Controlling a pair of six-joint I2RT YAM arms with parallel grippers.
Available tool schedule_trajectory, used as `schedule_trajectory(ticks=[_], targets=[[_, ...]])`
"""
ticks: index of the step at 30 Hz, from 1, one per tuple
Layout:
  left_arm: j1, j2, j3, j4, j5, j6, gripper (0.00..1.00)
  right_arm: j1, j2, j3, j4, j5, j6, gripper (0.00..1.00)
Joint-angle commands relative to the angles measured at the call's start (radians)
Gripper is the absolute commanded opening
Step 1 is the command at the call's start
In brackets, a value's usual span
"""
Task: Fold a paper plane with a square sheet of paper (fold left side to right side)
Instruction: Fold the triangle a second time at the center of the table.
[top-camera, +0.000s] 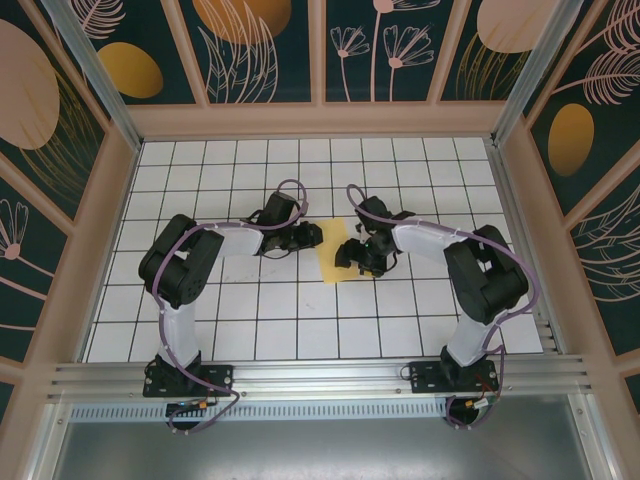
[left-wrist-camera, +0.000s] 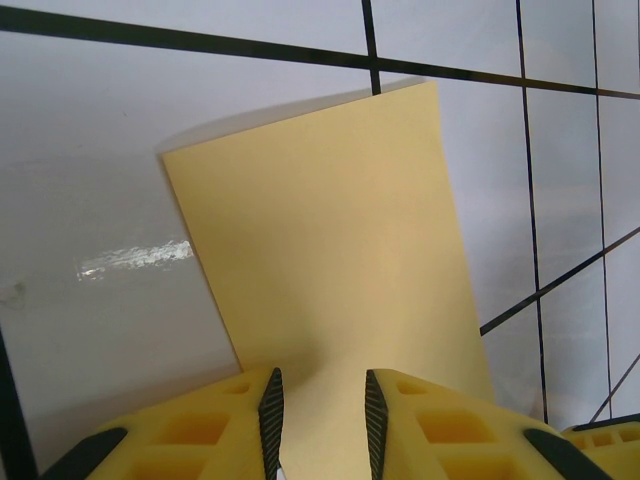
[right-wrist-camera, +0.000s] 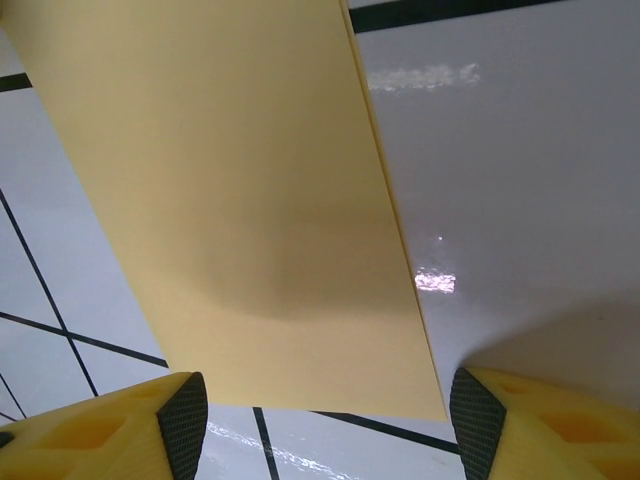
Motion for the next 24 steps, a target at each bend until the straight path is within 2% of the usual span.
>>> schedule_trajectory(ticks=[1, 17, 24], targets=[[0.001, 0.015, -0.029, -0.054, -0.011, -0.005, 0.32, 0.024, 0.037, 0.019, -0.027, 0.002, 0.022, 0.69], [0.000, 0.019, -0.032, -0.045, -0.004, -0.009, 0.32, 0.050, 0.061, 0.091, 0.029, -0.070, 0.047, 0.69], [0.000, 0.023, -0.030, -0.045, -0.001, -0.009, 0.31, 0.045, 0.071, 0.111, 0.028, -0.059, 0.039, 0.69]])
